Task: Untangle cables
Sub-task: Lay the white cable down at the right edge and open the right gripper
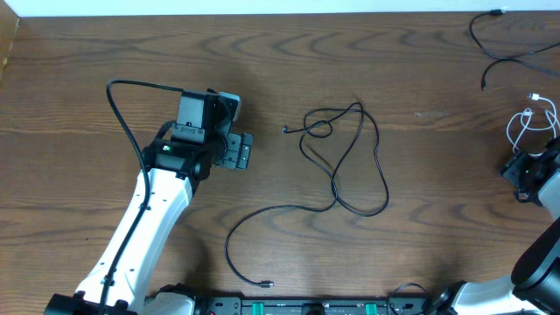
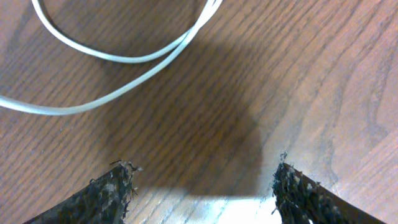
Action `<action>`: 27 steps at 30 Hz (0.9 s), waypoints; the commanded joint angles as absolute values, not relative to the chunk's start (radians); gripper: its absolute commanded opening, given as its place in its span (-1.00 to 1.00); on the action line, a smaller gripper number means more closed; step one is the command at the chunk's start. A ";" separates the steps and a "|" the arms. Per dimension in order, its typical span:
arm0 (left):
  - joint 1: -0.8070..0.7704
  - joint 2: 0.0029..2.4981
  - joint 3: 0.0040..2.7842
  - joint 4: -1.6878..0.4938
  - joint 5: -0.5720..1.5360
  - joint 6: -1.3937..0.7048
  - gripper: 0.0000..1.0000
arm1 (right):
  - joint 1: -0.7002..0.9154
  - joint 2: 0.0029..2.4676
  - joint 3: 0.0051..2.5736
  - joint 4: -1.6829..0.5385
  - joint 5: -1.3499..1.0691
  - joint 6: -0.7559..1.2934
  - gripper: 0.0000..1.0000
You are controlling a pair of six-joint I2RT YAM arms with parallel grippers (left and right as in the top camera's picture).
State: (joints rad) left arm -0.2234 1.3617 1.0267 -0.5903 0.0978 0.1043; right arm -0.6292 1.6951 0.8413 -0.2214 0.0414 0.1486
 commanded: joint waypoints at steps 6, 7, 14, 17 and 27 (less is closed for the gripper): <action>-0.219 1.365 1.036 -0.591 0.085 0.099 0.74 | -0.628 1.761 0.815 -0.133 0.054 0.152 0.40; -0.220 1.365 1.036 -0.591 0.085 0.099 0.74 | -0.628 1.778 0.815 -0.120 0.054 0.152 0.40; -0.220 1.365 1.036 -0.591 0.085 0.099 0.74 | -0.628 1.925 0.815 -0.007 0.050 0.152 0.41; -0.219 1.365 1.036 -0.591 0.085 0.099 0.74 | -0.628 1.991 0.816 0.050 0.042 0.153 0.41; -0.219 1.365 1.036 -0.591 0.085 0.099 0.74 | -0.623 2.226 0.833 0.313 -0.131 0.241 0.31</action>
